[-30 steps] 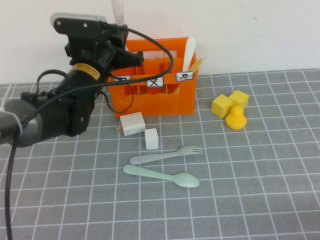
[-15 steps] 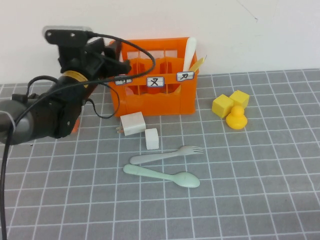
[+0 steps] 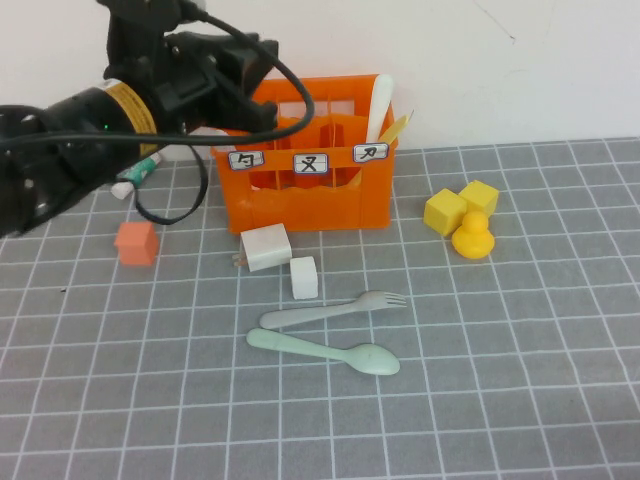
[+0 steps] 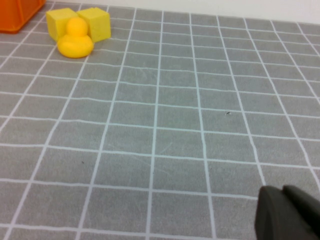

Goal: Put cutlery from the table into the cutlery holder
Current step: Pick up the spoon

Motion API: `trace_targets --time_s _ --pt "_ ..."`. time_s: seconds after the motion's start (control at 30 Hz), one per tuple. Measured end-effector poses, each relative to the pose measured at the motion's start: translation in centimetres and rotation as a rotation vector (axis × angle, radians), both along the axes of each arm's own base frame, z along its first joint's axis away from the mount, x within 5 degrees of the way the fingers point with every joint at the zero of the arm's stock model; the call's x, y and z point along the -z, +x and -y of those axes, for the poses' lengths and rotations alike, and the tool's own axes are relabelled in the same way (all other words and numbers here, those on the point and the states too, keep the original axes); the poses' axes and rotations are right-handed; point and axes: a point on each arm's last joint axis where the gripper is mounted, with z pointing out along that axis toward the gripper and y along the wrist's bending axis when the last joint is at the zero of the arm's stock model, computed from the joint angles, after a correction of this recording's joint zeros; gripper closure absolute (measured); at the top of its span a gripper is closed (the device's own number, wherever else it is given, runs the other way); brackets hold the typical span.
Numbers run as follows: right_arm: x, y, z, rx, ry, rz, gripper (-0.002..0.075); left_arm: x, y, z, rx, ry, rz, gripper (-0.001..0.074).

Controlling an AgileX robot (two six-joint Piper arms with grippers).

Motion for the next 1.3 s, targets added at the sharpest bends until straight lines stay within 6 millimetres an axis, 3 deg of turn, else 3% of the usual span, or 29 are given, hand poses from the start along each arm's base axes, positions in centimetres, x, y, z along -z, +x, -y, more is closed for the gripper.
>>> trace_targets --time_s 0.17,0.37,0.57,0.77,1.0,1.3 --pt "0.0 0.0 0.0 0.0 0.0 0.0 0.0729 0.1 -2.6 0.9 0.21 0.152 -0.111 0.0715" --pt "0.0 0.0 0.0 0.0 0.0 0.0 0.0729 1.6 -4.0 1.4 0.368 0.151 -0.337 0.0732" --pt "0.0 0.0 0.0 0.0 0.0 -0.002 0.0729 2.0 -4.1 1.5 0.393 0.169 -0.345 0.0734" --pt "0.0 0.0 0.0 0.0 0.0 -0.002 0.0729 2.1 -2.1 0.0 0.148 0.272 -0.239 0.0735" --pt "0.0 0.0 0.0 0.0 0.0 -0.002 0.0729 1.7 0.3 -3.4 -0.275 0.41 -0.13 0.0735" --pt "0.0 0.0 0.0 0.0 0.0 -0.002 0.0729 2.3 0.5 -5.3 -0.454 0.476 -0.13 0.0735"
